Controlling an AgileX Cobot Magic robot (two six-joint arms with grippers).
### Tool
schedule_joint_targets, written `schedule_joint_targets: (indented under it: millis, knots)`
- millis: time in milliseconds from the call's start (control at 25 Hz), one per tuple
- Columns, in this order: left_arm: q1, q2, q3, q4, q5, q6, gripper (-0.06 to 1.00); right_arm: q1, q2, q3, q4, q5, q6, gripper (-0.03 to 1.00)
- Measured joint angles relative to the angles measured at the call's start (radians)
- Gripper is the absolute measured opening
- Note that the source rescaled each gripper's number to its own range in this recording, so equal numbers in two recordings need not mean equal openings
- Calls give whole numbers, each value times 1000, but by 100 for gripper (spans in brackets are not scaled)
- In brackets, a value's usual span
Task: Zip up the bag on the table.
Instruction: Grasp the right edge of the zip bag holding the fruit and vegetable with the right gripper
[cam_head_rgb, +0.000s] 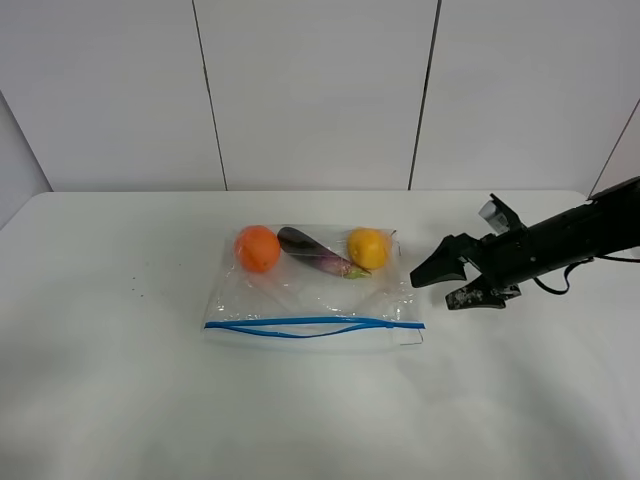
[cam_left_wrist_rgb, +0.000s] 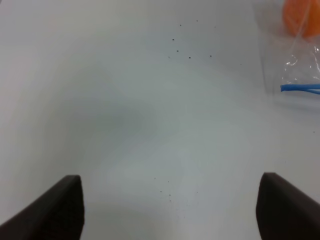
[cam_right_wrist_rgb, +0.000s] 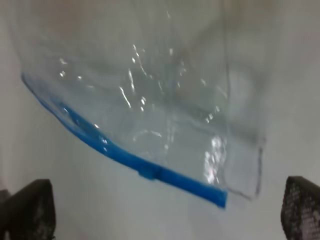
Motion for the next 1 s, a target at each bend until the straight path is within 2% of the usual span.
schedule_joint_targets:
  millis: [240, 560, 840, 1000]
  knots:
    - [0, 0, 0, 0, 0, 0, 93, 37, 102, -60, 38, 7, -56, 100]
    - [0, 0, 0, 0, 0, 0, 93, 41, 172, -62, 117, 79, -138, 100]
    - [0, 0, 0, 0, 0, 0, 93, 45, 182, -62, 154, 83, -164, 100]
    - [0, 0, 0, 0, 0, 0, 93, 85, 182, -62, 168, 78, -179, 100]
